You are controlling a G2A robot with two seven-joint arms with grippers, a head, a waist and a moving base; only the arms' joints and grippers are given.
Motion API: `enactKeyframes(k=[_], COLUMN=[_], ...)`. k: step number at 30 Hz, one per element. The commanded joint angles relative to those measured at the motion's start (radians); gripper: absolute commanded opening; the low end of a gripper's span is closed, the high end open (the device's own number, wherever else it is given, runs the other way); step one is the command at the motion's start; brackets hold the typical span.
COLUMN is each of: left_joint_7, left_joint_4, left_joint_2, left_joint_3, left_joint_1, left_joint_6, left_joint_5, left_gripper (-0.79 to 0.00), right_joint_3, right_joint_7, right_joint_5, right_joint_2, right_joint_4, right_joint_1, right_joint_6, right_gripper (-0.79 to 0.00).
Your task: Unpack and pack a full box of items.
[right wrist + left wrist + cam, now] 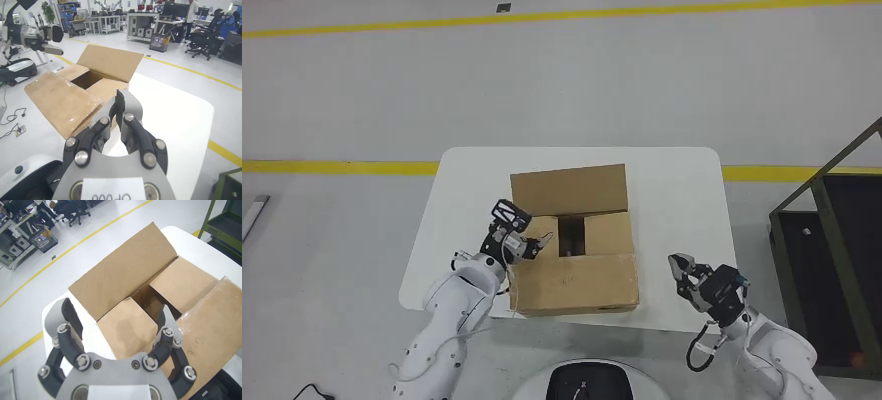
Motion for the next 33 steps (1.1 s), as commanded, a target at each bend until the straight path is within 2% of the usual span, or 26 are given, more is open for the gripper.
enactKeyframes(k=[1, 5, 11, 14, 27, 33], left_joint_7=[-0.003, -0.002, -0.003, -0.022, -0.022, -0.022], left_joint_4=[0.003, 0.003, 0.000, 0.005, 0.005, 0.005], left_joint_2=[0.001, 0.003, 0.009, 0.009, 0.009, 0.009], left_joint_3=[-0.020, -0.052, -0.086, -0.104, -0.104, -0.104], left_joint_1=[0.006, 0.008, 0.013, 0.013, 0.013, 0.013], left_joint_6=[0.065, 0.125, 0.151, 0.202, 0.202, 0.202], left_joint_5=[0.014, 0.008, 0.006, 0.002, 0.002, 0.002], left_gripper=[0.000, 0.000, 0.000, 0.000, 0.000, 0.000], right_joint_3=[-0.008, -0.043, -0.094, -0.132, -0.133, -0.121], right_joint_7=[0.061, 0.139, 0.363, 0.485, 0.474, 0.532], right_joint_5=[-0.034, -0.008, 0.163, 0.253, 0.266, 0.367], right_joint_2=[0.007, 0.013, 0.025, 0.043, 0.043, 0.051], right_joint_4=[0.006, 0.050, 0.122, 0.126, 0.129, 0.217], right_joint_1=[0.037, 0.113, 0.223, 0.258, 0.261, 0.376], right_joint_6=[-0.066, -0.167, -0.325, -0.325, -0.310, -0.268], right_gripper=[-0.785, -0.785, -0.785, -0.785, -0.785, -0.785])
